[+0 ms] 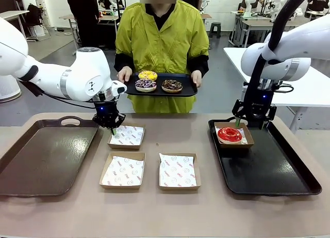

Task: Individually package the donuts and arrange them on the tray.
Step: Place the picked Paper togo box on the Handle tray while simultaneously picking up another Paper togo box from the table with the other hand.

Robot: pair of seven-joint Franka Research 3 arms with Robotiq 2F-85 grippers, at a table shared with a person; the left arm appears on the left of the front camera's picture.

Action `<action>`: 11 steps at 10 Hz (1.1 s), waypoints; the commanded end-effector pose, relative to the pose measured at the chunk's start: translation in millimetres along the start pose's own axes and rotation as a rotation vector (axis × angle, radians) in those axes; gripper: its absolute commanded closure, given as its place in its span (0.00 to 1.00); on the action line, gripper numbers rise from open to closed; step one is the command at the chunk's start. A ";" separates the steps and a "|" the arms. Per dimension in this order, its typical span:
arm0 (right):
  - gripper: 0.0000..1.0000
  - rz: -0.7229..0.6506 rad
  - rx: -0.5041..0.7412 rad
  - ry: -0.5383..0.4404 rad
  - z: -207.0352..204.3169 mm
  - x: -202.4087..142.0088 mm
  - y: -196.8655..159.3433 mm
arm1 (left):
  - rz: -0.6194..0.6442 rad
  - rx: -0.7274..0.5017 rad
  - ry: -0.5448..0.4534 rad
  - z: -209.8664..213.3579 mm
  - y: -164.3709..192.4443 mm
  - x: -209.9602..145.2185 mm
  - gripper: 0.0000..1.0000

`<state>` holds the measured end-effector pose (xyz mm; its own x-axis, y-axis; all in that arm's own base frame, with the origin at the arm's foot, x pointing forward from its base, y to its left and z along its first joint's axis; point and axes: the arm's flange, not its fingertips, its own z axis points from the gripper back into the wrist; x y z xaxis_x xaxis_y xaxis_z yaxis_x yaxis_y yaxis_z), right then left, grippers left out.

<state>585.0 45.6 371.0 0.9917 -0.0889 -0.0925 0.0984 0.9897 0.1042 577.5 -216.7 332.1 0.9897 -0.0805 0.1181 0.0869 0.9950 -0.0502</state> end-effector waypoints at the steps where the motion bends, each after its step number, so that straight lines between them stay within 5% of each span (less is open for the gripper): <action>1: 0.00 0.029 0.062 -0.004 8.9 -7.5 -5.8 | 0.040 -0.006 -0.005 5.6 -0.4 5.2 1.00; 4: 0.00 0.120 0.321 0.029 47.2 -62.2 -37.2 | 0.013 -0.017 0.033 60.1 -0.4 -9.6 1.00; 11: 0.00 -0.020 0.956 -0.311 87.8 -170.7 -223.8 | 0.049 -0.020 -0.036 171.1 2.4 -14.7 1.00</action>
<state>406.8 -168.2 459.4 0.9668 -0.2319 0.1074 0.0416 0.5574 0.8292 540.3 -204.4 496.8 0.9860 -0.0480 0.1596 0.0638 0.9934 -0.0951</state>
